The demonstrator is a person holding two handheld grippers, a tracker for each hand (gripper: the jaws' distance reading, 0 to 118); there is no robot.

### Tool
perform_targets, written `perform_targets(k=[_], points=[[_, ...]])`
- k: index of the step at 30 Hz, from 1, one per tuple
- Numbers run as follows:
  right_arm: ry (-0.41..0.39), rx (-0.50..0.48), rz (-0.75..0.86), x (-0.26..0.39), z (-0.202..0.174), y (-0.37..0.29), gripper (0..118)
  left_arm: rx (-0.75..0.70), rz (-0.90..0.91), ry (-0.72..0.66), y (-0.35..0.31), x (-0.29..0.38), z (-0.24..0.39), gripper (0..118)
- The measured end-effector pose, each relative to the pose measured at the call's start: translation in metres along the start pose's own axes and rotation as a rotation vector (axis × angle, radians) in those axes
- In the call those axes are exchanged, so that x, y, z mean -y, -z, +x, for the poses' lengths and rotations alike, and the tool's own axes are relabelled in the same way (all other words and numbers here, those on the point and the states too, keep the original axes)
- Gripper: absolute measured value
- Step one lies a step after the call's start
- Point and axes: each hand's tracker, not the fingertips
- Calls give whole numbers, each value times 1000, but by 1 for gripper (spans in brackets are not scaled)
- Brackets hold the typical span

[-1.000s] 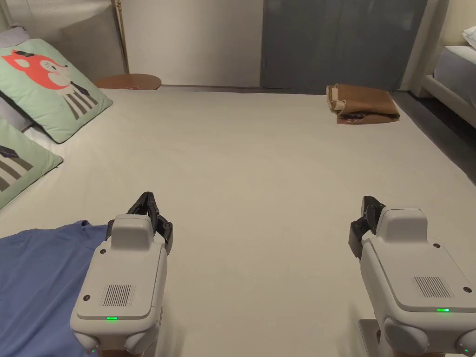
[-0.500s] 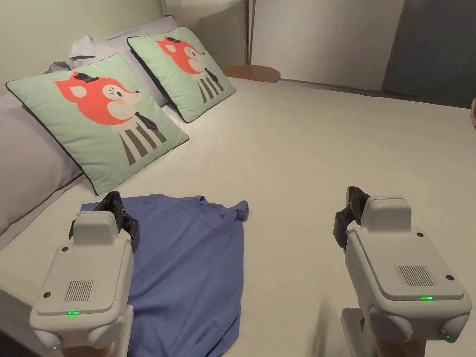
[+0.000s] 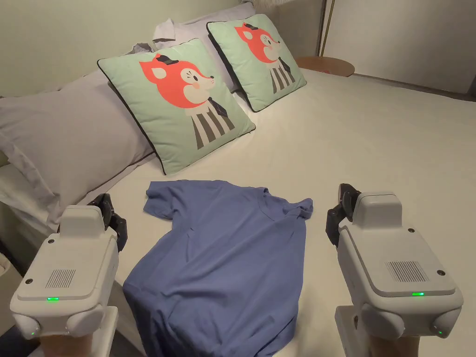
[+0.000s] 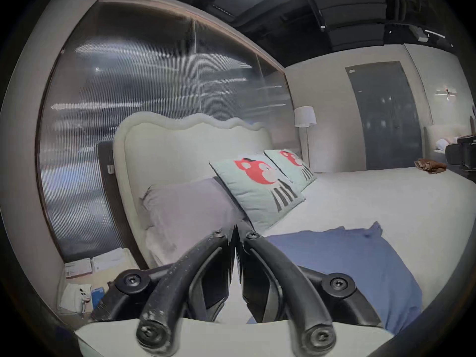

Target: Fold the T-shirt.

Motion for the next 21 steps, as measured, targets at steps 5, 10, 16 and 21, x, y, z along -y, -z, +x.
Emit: perform_targets(k=[5,10,16,21], points=[[-15,10,-4,-1,9,-3,0,118,-153,-69,32,-1,15,0],[-25,58,-1,2,31,-4,0,235,-392,-95,77,-3,47,71],[-12,110,-19,7,53,-11,0,348,-612,-107,125,20,102,108],[-32,149,-43,14,71,-15,0,395,-706,-28,141,44,150,108]])
